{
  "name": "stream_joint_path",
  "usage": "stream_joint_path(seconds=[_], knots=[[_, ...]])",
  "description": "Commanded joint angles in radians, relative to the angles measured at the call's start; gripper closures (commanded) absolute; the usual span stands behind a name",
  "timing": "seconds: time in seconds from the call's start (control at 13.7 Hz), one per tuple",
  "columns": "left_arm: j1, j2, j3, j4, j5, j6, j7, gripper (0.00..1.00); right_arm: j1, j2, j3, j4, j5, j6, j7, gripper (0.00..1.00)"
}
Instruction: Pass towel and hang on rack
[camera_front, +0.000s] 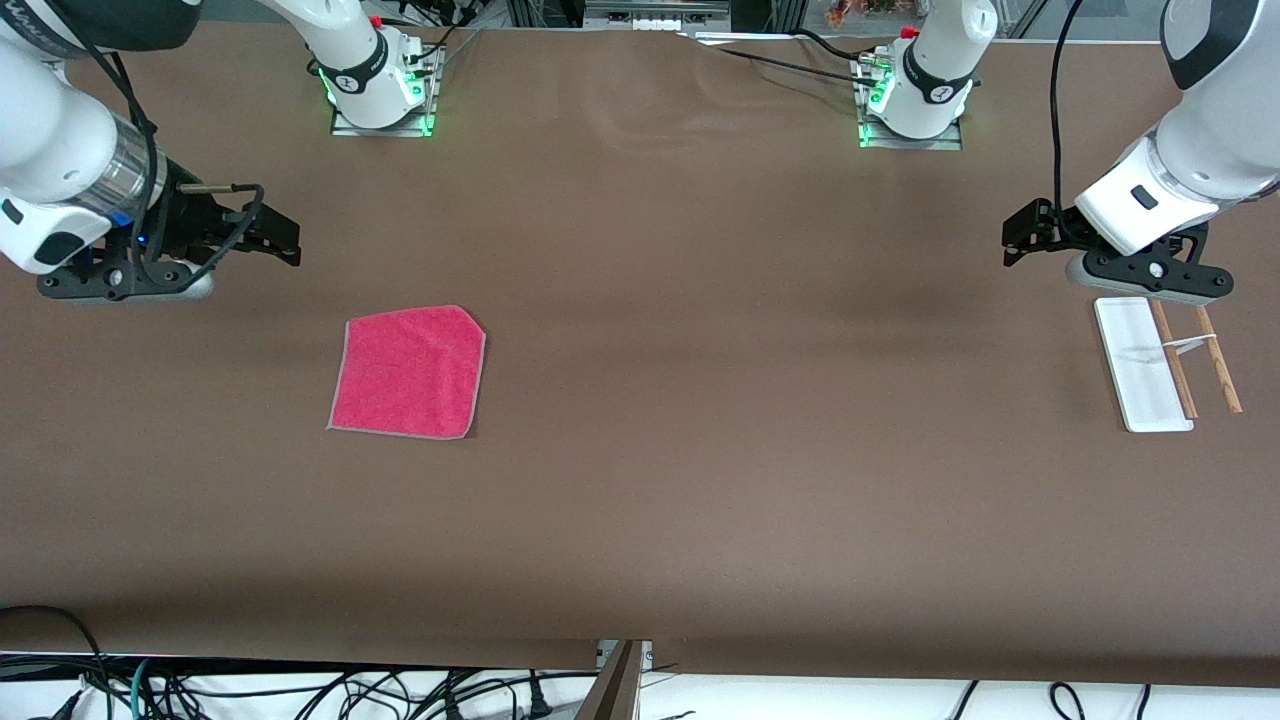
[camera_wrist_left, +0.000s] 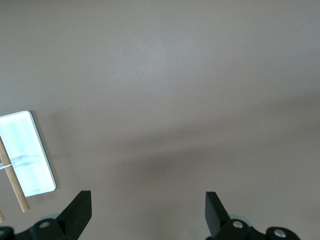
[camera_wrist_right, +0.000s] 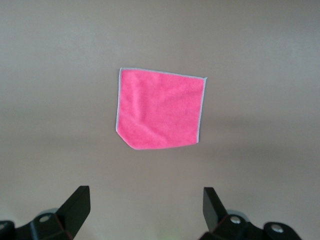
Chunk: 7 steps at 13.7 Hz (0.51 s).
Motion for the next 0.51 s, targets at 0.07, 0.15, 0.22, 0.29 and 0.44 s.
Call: stream_joint_path(seconds=[0.07,0.15,0.22,0.29,0.44], knots=[[0.007,-0.005,-0.011,0.002,0.014,-0.011,-0.004,0.00,0.026,0.198,0.015,0.000,0.008,0.178,0.193,0.00],[0.007,-0.005,-0.010,0.002,0.014,-0.011,-0.004,0.00,0.031,0.261,0.017,0.001,0.008,0.241,0.245,0.00],[0.007,-0.005,-0.010,0.002,0.014,-0.011,-0.004,0.00,0.033,0.321,0.018,0.001,0.008,0.312,0.292,0.00],[0.007,-0.005,-0.010,0.002,0.014,-0.011,-0.004,0.00,0.039,0.379,0.027,0.000,0.014,0.390,0.340,0.01],[0.007,-0.005,-0.010,0.002,0.014,-0.011,-0.004,0.00,0.043,0.474,0.037,0.001,0.026,0.523,0.473,0.01]])
